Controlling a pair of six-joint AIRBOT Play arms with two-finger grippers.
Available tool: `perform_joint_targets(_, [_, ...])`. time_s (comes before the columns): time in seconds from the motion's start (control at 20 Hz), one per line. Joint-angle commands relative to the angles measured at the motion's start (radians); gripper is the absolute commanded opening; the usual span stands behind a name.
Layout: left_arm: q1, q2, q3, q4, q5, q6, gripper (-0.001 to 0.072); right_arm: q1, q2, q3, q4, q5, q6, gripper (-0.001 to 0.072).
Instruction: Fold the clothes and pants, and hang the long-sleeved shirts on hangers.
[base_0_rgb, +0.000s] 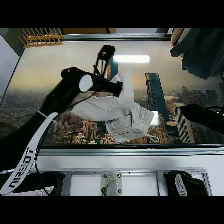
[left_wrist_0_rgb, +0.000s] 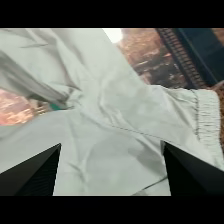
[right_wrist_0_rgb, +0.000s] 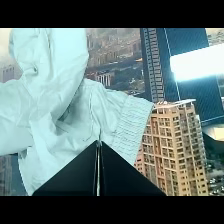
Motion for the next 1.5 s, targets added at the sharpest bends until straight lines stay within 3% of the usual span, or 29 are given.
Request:
perform_joint_targets(0.0, [0.2, -0.021, -0.028, -0.008, -0.084, -0.045, 0.071, 0.001, 0.0, 0.0, 0.0, 0.018, 0.0, 0.0026])
perform_joint_targets(0.2, [0.482, -0.023, -0.247, -0.015, -0.098, -0.05, 0.071, 0.001, 0.0, 0.0, 0.0, 0.023, 0.0, 0.0026])
perform_joint_targets(0.35, [0.634, -0.043, -0.388, -0.171, -0.057, 0.0, 0.0709, 0.001, 0.0, -0.001, 0.0, 0.022, 0.0, 0.0026])
perform_joint_targets(0.5, [0.678, -0.093, -0.444, -0.38, -0.048, 0.171, 0.071, 0.001, 0.0, -0.001, 0.0, 0.022, 0.0, 0.0027])
perform_joint_targets(0.65, [0.636, -0.135, -0.444, -0.449, -0.023, 0.216, 0.071, 0.001, -0.003, -0.002, 0.0, 0.022, 0.0, 0.0031])
perform_joint_targets(0.7, [0.618, -0.144, -0.444, -0.451, -0.006, 0.215, 0.0679, 0.001, -0.011, -0.002, 0.0, 0.022, 0.0, 0.0066])
perform_joint_targets(0.8, [0.589, -0.156, -0.444, -0.452, 0.019, 0.214, 0.0351, 0.001, -0.041, -0.002, -0.001, 0.022, 0.0, 0.049])
perform_joint_targets(0.85, [0.585, -0.153, -0.443, -0.451, 0.022, 0.214, 0.01, 0.0, -0.064, -0.002, -0.002, 0.021, 0.0, 0.0522])
perform_joint_targets(0.9, [0.591, -0.145, -0.438, -0.448, 0.018, 0.214, 0.0008, 0.0, -0.098, -0.002, -0.009, 0.021, 0.0, 0.0523])
perform_joint_targets(1.05, [0.644, -0.09, -0.412, -0.443, -0.008, 0.215, 0.0008, 0.0, -0.25, -0.002, -0.039, -0.003, -0.001, 0.0523])
perform_joint_targets(1.25, [0.695, 0.016, -0.412, -0.443, -0.042, 0.251, 0.0008, 0.025, -0.541, -0.002, -0.031, -0.15, -0.001, 0.0523])
perform_joint_targets(1.45, [0.694, 0.057, -0.412, -0.445, -0.064, 0.251, 0.0008, 0.155, -0.783, -0.002, 0.121, -0.259, -0.089, 0.0523])
